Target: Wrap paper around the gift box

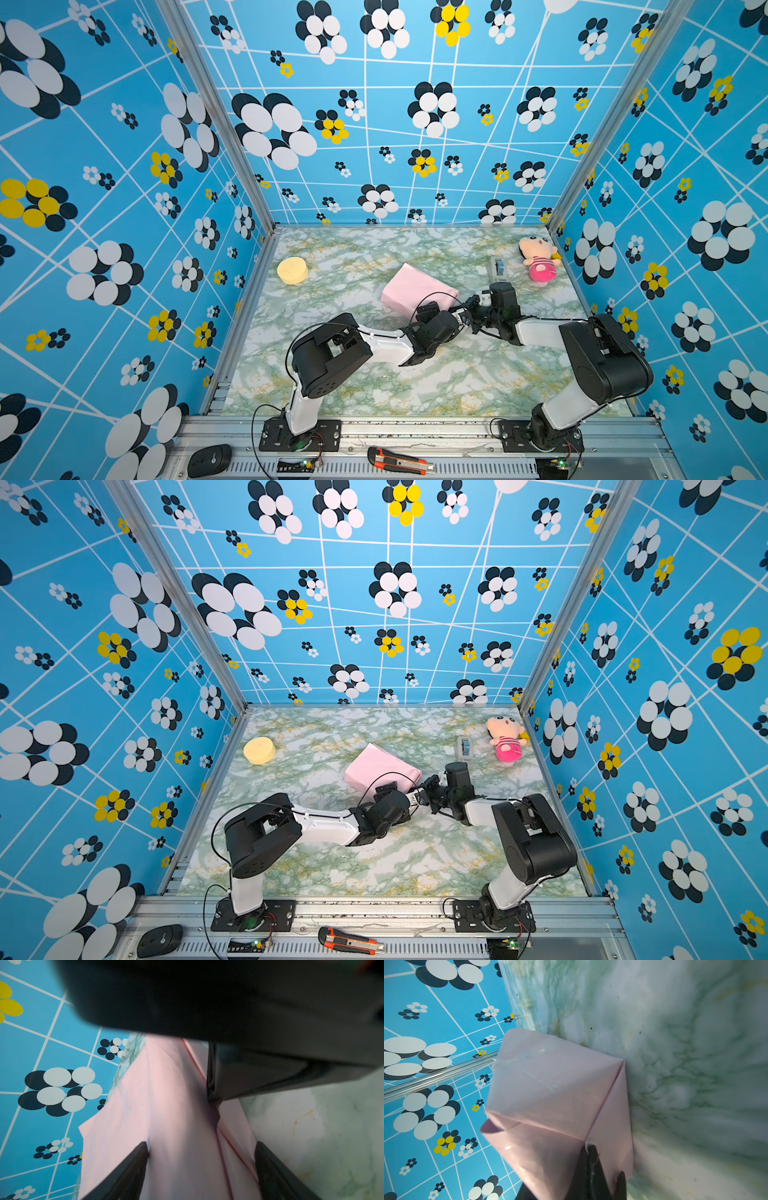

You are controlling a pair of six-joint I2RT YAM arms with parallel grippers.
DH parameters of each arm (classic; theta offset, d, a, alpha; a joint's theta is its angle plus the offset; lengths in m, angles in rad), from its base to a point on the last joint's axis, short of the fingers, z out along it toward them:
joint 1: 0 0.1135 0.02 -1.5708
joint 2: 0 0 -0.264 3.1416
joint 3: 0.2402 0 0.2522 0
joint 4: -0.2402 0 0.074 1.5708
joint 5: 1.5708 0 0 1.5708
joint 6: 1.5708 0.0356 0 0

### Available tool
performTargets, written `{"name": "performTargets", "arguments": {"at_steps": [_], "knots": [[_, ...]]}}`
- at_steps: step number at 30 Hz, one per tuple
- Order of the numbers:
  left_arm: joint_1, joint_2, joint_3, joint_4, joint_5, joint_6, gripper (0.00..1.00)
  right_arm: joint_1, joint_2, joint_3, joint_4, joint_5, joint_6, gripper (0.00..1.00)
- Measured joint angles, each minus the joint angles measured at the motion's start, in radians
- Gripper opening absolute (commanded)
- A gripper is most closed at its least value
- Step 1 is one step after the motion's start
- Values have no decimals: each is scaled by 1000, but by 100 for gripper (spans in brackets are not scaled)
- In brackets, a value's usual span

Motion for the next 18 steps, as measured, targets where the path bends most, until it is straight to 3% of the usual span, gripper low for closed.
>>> {"name": "performTargets", "arguments": {"at_steps": [8, 15, 18], "knots": [[2, 0, -22, 53, -13, -72, 67, 5, 0, -11, 33, 0, 18, 4], [16, -16, -68, 118, -3, -147, 63, 7, -2, -30, 63, -1, 23, 29], [29, -29, -89, 135, 9, -180, 62, 4, -23, -48, 66, -1, 20, 33]]}}
